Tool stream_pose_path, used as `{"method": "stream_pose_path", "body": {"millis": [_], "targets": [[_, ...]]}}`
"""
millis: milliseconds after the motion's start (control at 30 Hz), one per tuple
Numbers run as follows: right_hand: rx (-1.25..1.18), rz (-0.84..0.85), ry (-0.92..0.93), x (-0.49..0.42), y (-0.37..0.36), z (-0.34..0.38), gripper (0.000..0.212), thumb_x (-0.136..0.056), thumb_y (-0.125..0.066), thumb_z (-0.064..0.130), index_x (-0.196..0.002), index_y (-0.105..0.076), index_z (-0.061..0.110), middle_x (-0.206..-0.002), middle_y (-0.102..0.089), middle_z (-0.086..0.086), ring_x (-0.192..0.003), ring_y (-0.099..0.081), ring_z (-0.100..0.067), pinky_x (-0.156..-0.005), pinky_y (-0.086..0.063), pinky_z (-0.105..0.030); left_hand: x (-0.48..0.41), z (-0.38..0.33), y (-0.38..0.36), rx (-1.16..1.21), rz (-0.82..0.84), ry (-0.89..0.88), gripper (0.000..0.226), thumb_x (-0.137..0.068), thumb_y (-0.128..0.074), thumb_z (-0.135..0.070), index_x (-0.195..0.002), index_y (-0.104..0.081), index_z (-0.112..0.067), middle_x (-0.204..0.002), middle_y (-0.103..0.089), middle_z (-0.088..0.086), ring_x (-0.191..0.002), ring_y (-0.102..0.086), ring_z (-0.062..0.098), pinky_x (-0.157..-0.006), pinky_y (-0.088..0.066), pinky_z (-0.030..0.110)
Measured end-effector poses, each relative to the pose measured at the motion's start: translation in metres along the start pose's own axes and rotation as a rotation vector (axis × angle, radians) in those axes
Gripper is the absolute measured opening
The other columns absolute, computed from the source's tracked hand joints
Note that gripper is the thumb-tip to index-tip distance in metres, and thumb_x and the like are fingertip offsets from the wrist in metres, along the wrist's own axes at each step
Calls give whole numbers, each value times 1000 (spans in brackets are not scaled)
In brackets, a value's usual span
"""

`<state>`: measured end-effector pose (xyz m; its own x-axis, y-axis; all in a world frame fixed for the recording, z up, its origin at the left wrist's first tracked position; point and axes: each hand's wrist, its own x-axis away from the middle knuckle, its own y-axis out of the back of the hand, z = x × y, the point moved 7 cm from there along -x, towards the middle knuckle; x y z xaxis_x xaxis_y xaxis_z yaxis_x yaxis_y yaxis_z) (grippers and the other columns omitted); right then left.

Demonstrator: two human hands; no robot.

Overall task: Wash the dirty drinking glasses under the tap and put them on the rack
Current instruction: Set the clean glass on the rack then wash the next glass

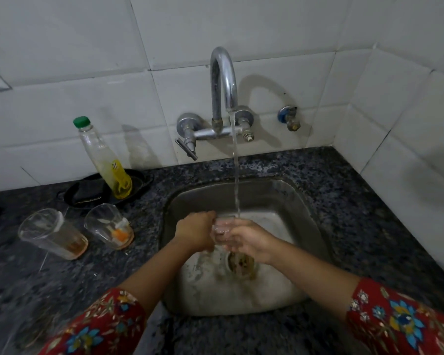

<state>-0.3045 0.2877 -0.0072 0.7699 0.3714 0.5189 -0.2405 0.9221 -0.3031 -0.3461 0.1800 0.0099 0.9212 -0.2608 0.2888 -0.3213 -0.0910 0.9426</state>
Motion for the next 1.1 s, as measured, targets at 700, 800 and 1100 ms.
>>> {"method": "stream_pose_path", "body": {"millis": [700,800,1100], "targets": [[1945,166,398,-8,-6,71,17,-91,-49,15,-87,-65,18,-103,-61,-6,-95,-58,-27,-76,-45,-31,-33,-19,16,885,-338,-183,40,-69,-80,-15,-103,-62,-24,-101,-69,-7,-94,-65,4,-81,-52,21],[2322,144,464,-5,3,81,20,-92,-49,10,-101,-66,12,-103,-66,-6,-96,-62,-28,-81,-49,-37,-31,-21,11,804,-176,-286,55,-64,-84,-10,-113,-62,-18,-114,-65,-4,-105,-62,8,-91,-49,25],[2230,32,528,-8,-4,73,23,-91,-53,10,-110,-65,8,-116,-65,-10,-108,-60,-29,-90,-46,-35,-24,-25,13,832,-232,-208,49,-67,-83,-14,-109,-59,-25,-99,-63,-18,-92,-61,-8,-78,-48,10]]}}
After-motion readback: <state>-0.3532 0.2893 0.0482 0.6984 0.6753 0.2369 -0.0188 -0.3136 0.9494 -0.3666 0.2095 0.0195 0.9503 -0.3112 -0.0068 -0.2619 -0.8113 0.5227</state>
